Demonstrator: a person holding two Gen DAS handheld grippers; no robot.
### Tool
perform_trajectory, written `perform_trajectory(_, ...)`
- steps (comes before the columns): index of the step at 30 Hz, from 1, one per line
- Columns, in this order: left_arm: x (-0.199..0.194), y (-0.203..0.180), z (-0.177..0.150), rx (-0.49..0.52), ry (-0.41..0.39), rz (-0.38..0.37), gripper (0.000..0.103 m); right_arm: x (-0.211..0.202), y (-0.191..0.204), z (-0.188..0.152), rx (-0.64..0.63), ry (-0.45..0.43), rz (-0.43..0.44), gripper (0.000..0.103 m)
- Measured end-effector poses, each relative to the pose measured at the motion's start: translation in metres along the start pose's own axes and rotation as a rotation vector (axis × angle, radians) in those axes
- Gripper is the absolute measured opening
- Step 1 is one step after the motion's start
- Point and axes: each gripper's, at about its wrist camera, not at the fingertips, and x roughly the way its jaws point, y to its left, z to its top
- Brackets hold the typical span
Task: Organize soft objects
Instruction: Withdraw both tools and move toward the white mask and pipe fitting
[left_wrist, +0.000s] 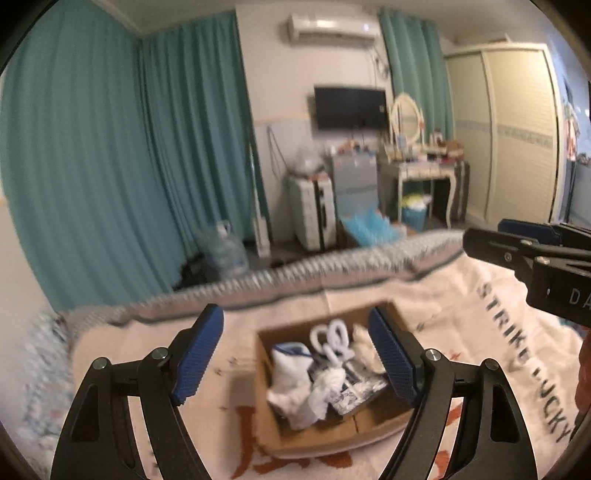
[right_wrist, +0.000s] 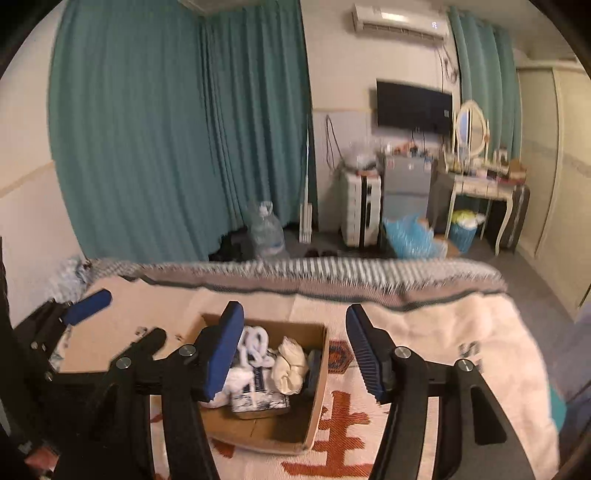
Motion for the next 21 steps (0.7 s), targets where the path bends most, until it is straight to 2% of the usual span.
perform_trajectory(1,-0.014,0.003,0.006,-0.001,-0.02,0.016,0.088,-0.016,0.004,0.004,-0.011,-0.013,-0.003,0.06)
perform_trajectory(2,-0.039,0.007,0.012,-0.005,-0.061,0.037,0.089,-0.032,0.009,0.008,-0.022,-0.025,-0.003,0.062)
perform_trajectory(7,-0.121,0.024,0.023,-0.003,-0.174,0.062,0.089,-0.12,0.032,0.017,-0.087,-0.09,-0.011,0.091)
perform_trajectory(9,-0.144,0.03,0.022,-0.013,-0.185,0.081,0.089,-0.141,0.038,0.016,-0.092,-0.1,0.004,0.096)
perform_trajectory(11,-0.161,0.037,0.018,-0.017,-0.182,0.094,0.089,-0.163,0.044,0.011,-0.083,-0.094,0.034,0.096)
perform_trajectory(16,-0.172,0.05,-0.008,-0.026,-0.157,0.118,0.089,-0.189,0.057,-0.015,-0.064,-0.088,0.052,0.096)
perform_trajectory(21,-0.143,0.058,-0.049,0.004,-0.036,0.117,0.089,-0.176,0.067,-0.052,-0.06,-0.059,0.06,0.096)
